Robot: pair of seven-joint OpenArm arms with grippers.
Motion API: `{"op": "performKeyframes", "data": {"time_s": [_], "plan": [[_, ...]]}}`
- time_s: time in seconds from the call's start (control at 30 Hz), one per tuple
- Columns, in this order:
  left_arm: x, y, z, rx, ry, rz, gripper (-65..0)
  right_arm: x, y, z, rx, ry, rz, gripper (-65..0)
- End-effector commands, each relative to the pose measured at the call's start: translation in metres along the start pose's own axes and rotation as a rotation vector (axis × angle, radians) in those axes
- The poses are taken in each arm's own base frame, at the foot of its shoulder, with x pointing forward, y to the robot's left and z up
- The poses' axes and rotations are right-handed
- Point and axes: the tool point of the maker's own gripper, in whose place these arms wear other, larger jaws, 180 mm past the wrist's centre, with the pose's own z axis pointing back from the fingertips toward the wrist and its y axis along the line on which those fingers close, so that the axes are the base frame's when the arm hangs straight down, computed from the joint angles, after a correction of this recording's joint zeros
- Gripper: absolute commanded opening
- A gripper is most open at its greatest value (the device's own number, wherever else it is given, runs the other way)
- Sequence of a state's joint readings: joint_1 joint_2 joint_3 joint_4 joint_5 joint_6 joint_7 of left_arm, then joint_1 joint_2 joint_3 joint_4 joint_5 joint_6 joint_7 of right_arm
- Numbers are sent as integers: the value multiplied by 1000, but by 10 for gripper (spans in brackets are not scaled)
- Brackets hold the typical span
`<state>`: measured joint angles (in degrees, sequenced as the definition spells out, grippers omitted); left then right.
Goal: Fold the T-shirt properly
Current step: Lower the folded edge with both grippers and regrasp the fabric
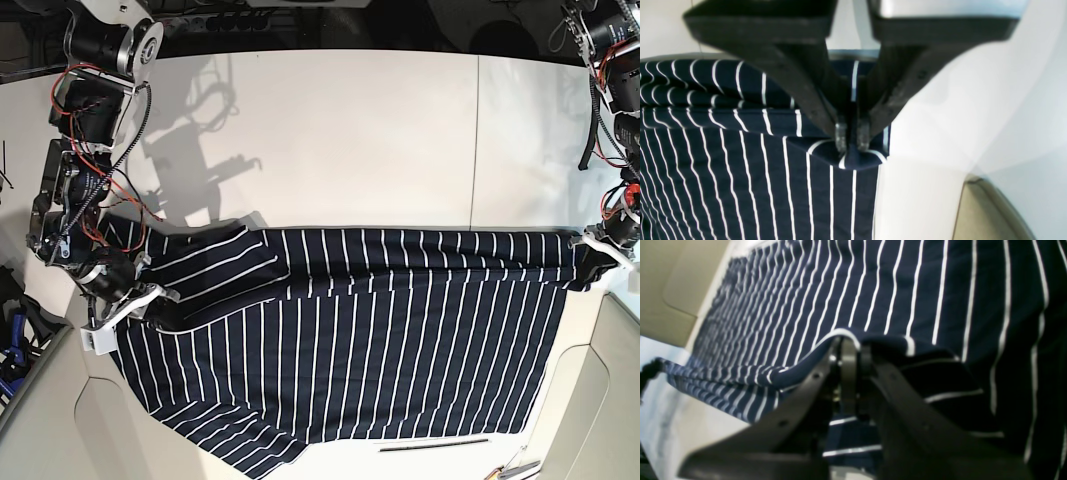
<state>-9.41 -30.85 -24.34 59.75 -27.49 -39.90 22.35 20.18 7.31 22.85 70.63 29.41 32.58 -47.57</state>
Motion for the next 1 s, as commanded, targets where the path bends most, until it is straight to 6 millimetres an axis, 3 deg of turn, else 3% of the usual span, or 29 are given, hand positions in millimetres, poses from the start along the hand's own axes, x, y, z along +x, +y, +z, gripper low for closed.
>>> {"op": "performKeyframes", "data": {"time_s": [0.0,0.2,0.33,0.43,0.5,0.73,0.87,0.97], "plan": [[28,6,2,6,-68,-28,-650,27,3,2,8,-68,29,-650],[31,9,1,37,-84,-49,-644,25,-6,2,-44,-61,70,-650],[32,14,1,65,-85,-38,-474,23,-10,2,-65,-48,87,-650],[31,15,1,65,-80,-37,-326,22,-12,2,-75,-41,94,-387],[27,13,1,58,-57,-15,-305,22,-12,2,-75,-41,93,-271],[12,14,2,51,23,30,-305,23,-31,17,-102,-8,73,-262],[10,20,8,54,26,98,-305,24,-54,38,-131,-26,6,-262],[13,36,15,116,7,170,-305,22,-74,55,-174,-66,-62,-262]]}}
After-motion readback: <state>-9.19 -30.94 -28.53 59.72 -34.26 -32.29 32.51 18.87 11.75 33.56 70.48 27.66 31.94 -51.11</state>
